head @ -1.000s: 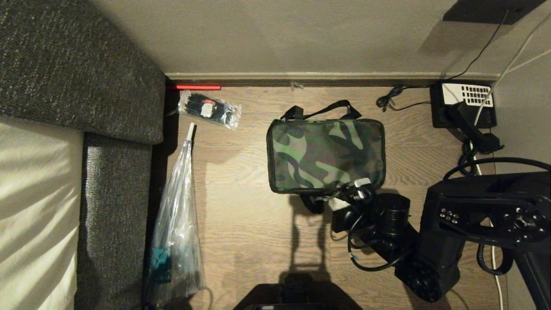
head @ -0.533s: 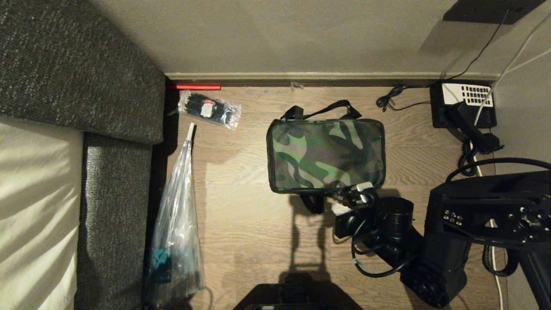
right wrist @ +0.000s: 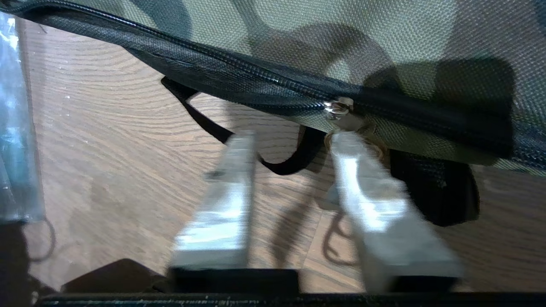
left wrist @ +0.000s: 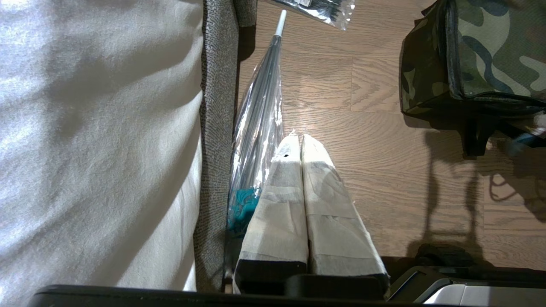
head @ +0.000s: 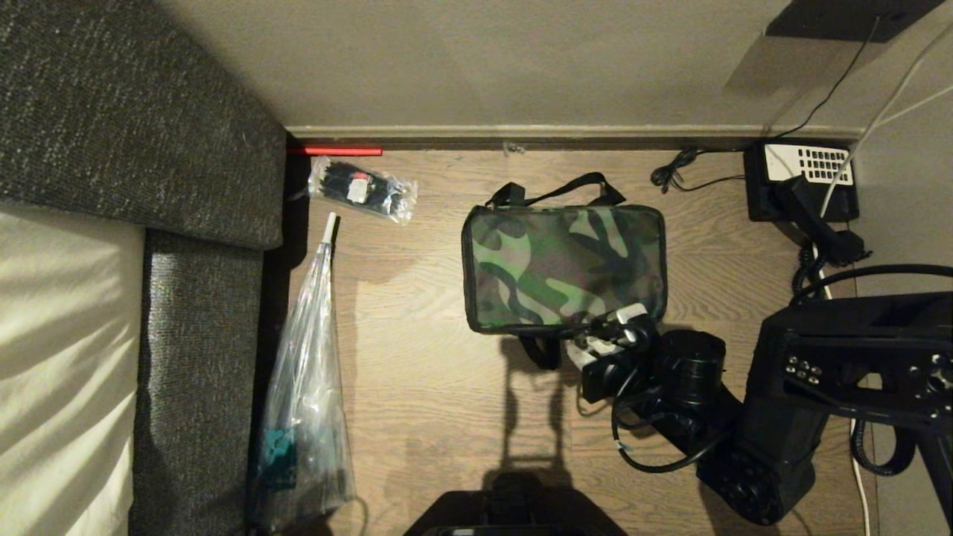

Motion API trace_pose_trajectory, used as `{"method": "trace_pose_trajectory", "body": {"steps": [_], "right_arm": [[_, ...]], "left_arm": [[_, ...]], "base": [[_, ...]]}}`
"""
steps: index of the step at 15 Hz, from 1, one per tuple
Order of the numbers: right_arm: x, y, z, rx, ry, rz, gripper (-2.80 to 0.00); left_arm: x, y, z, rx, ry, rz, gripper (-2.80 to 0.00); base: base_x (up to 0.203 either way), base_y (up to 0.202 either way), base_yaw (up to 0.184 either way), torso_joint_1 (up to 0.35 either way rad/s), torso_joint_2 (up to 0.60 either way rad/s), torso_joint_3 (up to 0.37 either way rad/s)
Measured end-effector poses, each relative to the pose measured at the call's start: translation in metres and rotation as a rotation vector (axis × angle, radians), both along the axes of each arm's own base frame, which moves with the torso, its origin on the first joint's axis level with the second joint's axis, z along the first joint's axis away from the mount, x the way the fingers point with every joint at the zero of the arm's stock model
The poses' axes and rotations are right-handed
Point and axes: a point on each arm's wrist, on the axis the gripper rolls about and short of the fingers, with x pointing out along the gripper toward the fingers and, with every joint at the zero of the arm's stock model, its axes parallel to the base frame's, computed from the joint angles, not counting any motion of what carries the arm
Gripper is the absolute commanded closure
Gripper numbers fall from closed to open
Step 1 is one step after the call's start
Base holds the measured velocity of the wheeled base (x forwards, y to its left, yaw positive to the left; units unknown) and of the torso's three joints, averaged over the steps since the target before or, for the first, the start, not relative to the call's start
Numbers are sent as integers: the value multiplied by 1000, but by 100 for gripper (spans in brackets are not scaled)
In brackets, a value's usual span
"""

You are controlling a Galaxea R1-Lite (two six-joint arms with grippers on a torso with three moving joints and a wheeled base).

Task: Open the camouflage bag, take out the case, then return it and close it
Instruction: Open the top of the storage box

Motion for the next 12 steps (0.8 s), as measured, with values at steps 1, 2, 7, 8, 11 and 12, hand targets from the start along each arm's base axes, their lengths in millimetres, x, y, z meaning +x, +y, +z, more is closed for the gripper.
{"method": "trace_pose_trajectory", "body": {"steps": [1, 2, 7, 8, 11, 12], "right_arm": [[1, -1, -1, -5, 1, -11, -280], [1, -3, -2, -9, 3, -19, -280], [3, -7, -1, -33, -9, -29, -280], [2, -7, 1, -32, -12, -31, -280], [1, -8, 4, -23, -16, -35, -280], [-1, -9, 5, -26, -14, -32, -280]], "left_arm": [[0, 0, 0, 0, 0, 0, 0], [0, 0, 0, 0, 0, 0, 0], [0, 0, 0, 0, 0, 0, 0], [0, 0, 0, 0, 0, 0, 0], [0, 0, 0, 0, 0, 0, 0], [0, 0, 0, 0, 0, 0, 0]], "base": [[0, 0, 0, 0, 0, 0], [0, 0, 0, 0, 0, 0], [0, 0, 0, 0, 0, 0], [0, 0, 0, 0, 0, 0], [0, 0, 0, 0, 0, 0], [0, 0, 0, 0, 0, 0]]}}
